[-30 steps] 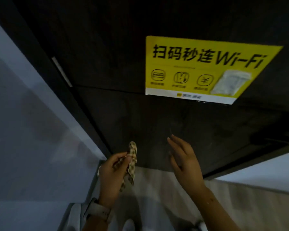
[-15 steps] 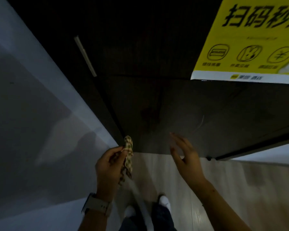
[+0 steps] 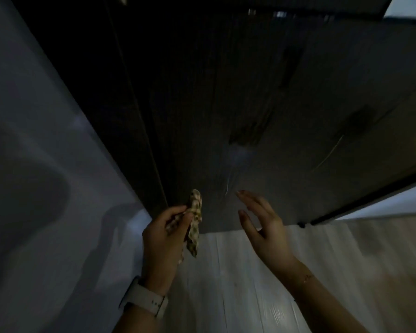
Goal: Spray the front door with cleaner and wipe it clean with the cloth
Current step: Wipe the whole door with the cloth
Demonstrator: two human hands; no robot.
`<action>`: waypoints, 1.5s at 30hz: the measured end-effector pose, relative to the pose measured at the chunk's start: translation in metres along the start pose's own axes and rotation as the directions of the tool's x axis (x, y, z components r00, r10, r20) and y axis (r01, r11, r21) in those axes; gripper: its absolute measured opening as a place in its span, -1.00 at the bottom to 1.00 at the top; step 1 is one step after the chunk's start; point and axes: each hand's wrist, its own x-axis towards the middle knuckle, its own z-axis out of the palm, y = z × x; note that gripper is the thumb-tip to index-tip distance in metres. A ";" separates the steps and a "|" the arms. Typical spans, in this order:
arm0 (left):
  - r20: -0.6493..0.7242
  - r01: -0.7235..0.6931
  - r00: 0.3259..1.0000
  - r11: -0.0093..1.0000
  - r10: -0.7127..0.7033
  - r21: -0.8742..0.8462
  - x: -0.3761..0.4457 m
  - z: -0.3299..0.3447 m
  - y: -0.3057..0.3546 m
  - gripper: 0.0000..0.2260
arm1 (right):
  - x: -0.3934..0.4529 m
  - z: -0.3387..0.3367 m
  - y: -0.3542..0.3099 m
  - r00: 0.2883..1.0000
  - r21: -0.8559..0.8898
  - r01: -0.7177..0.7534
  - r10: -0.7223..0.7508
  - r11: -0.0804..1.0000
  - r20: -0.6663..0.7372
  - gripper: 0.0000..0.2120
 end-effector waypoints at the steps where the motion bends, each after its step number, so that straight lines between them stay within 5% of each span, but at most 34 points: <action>1: 0.010 -0.021 1.000 1.000 0.021 -0.021 0.005 0.005 -0.011 -0.83 | 0.002 0.009 0.012 1.000 0.020 0.012 -0.012 1.000 -0.019 -0.61; 5: -0.006 -0.194 0.981 0.980 0.194 -0.040 0.025 0.027 -0.057 -0.84 | -0.001 0.045 0.070 0.987 -0.003 0.135 -0.134 0.991 -0.089 -0.58; 11: -0.090 -0.556 0.829 0.831 0.552 -0.018 0.060 0.042 -0.095 -0.83 | 0.011 0.069 0.129 0.884 -0.277 0.377 -0.432 0.884 -0.179 -0.57; 16: -0.106 -0.765 0.643 0.642 0.759 -0.046 0.060 0.044 -0.082 -0.80 | 0.022 0.054 0.118 0.774 -0.367 0.438 -0.552 0.821 -0.311 -0.57; 20: -0.060 -0.827 0.562 0.562 0.825 -0.010 0.057 0.043 -0.052 -0.74 | 0.033 0.027 0.097 0.731 -0.415 0.453 -0.595 0.789 -0.333 -0.56; 23: -0.046 -0.920 0.361 0.364 0.931 0.148 0.070 0.043 -0.006 -0.70 | 0.064 0.000 0.077 0.678 -0.524 0.438 -0.651 0.731 -0.341 -0.55; 27: -0.002 -0.912 0.061 0.057 0.998 0.405 0.097 0.047 0.078 -0.64 | 0.110 -0.025 0.062 0.556 -0.633 0.403 -0.726 0.662 -0.405 -0.54; 33: 0.128 -0.789 -0.155 -0.201 0.980 0.581 0.123 0.061 0.128 -0.75 | 0.151 -0.014 0.080 0.422 -0.707 0.377 -0.790 0.599 -0.444 -0.51; 39: 0.322 -0.769 -0.217 -0.365 0.921 0.525 0.143 0.086 0.030 -0.80 | 0.159 -0.013 0.086 0.365 -0.725 0.407 -0.826 0.556 -0.429 -0.54; 42: 0.459 -0.795 -0.192 -0.412 0.867 0.446 0.145 0.093 -0.023 -0.69 | 0.157 -0.014 0.086 0.366 -0.698 0.442 -0.824 0.564 -0.433 -0.55; 45: 0.512 -0.774 -0.256 -0.491 0.820 0.399 0.146 0.091 -0.010 -0.76 | 0.156 -0.015 0.086 0.380 -0.687 0.458 -0.823 0.564 -0.422 -0.55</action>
